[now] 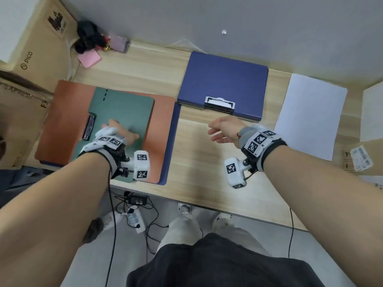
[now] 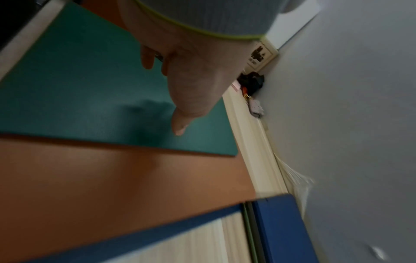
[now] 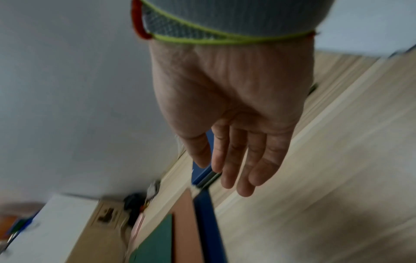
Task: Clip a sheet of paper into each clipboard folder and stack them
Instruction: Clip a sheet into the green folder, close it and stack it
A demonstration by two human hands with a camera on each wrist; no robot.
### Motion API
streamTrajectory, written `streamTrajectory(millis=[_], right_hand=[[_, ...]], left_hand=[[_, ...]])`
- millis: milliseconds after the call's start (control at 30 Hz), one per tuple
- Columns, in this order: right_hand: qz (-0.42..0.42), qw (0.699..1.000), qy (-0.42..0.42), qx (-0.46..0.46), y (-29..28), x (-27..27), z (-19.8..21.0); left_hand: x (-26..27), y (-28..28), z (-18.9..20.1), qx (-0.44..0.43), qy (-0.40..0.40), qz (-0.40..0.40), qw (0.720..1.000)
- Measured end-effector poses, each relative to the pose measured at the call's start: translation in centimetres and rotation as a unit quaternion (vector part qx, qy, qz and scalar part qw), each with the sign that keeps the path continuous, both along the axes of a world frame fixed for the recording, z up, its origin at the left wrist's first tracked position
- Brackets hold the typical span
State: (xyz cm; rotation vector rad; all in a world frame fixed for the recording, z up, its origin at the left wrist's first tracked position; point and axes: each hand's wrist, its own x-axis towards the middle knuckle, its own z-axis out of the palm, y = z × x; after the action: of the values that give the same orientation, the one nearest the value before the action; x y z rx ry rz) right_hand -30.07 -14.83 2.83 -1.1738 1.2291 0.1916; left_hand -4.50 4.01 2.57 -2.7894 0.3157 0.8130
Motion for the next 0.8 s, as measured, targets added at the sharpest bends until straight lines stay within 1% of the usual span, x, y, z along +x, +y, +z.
streamTrajectory(millis=[100,167,233,300,400,467,600,700,800], right_hand=[[0.035,0.999,-0.001,0.002,3.1,5.4,-0.8],[0.067,0.998,-0.008,0.003,4.6,7.8,-0.9],[0.094,0.996,-0.009,0.000,6.3,11.2,-1.5],[0.109,0.994,-0.009,-0.005,7.3,12.9,-1.8],[0.137,0.990,0.021,-0.016,8.8,15.7,-2.8],[0.148,0.988,0.042,-0.013,9.4,16.4,-3.4],[0.144,0.987,0.078,-0.007,9.9,16.3,-4.5],[0.128,0.988,0.086,0.002,9.9,15.4,-5.1],[0.101,0.992,0.078,0.022,9.9,14.2,-5.8]], left_hand=[[4.1,2.6,-1.2,0.025,-0.010,0.013,1.000],[5.4,3.9,-2.0,0.028,-0.007,0.015,0.999],[7.7,5.3,-2.5,0.024,0.001,0.030,0.999],[8.3,5.7,-2.7,0.017,0.006,0.032,0.999],[9.5,6.2,-2.9,0.005,0.016,0.052,0.999],[9.7,6.1,-3.1,-0.014,0.011,0.071,0.997],[10.1,5.8,-3.6,-0.023,0.015,0.064,0.998],[10.3,5.4,-3.3,-0.005,0.028,0.064,0.998],[10.2,5.0,-3.1,0.027,0.058,0.042,0.997]])
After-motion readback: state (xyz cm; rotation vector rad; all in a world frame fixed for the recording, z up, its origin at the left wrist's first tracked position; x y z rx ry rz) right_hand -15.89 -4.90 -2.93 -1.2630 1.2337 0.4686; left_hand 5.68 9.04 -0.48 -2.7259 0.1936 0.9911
